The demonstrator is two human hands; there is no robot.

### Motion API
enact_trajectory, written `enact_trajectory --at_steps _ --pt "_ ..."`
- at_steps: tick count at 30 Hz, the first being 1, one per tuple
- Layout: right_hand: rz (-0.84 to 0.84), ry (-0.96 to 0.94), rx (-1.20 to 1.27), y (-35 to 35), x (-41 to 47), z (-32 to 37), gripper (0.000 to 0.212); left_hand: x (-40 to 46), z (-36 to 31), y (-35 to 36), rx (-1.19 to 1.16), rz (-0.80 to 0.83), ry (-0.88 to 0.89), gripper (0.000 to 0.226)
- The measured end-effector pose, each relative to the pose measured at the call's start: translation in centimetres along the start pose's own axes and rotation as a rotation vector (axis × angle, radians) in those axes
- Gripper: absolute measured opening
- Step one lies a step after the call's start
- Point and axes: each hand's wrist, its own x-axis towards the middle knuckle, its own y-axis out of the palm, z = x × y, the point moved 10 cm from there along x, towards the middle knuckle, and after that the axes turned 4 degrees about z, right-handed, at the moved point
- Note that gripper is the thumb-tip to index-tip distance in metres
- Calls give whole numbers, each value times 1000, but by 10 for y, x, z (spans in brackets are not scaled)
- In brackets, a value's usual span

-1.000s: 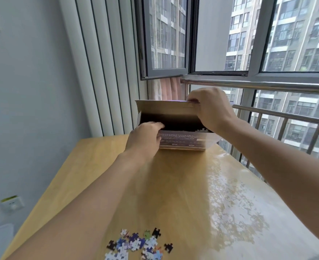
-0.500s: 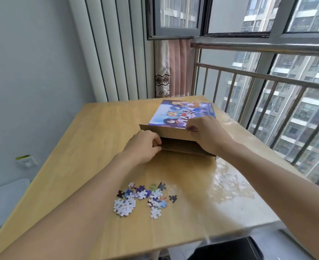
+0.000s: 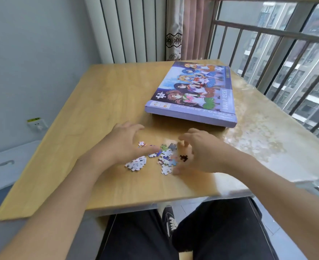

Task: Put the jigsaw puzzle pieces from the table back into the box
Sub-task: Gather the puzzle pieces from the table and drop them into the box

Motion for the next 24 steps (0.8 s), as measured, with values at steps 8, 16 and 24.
enact_trajectory --at_steps 8,16,24 --pt "-43 -27 141 -3 7 -4 20 -32 30 13 -284 -127 47 65" --pt "104 -64 113 5 19 -1 12 -25 8 16 -384 -326 162 30" --pt "27 -31 253 -1 17 -10 46 -25 -3 23 -301 -305 146 89"
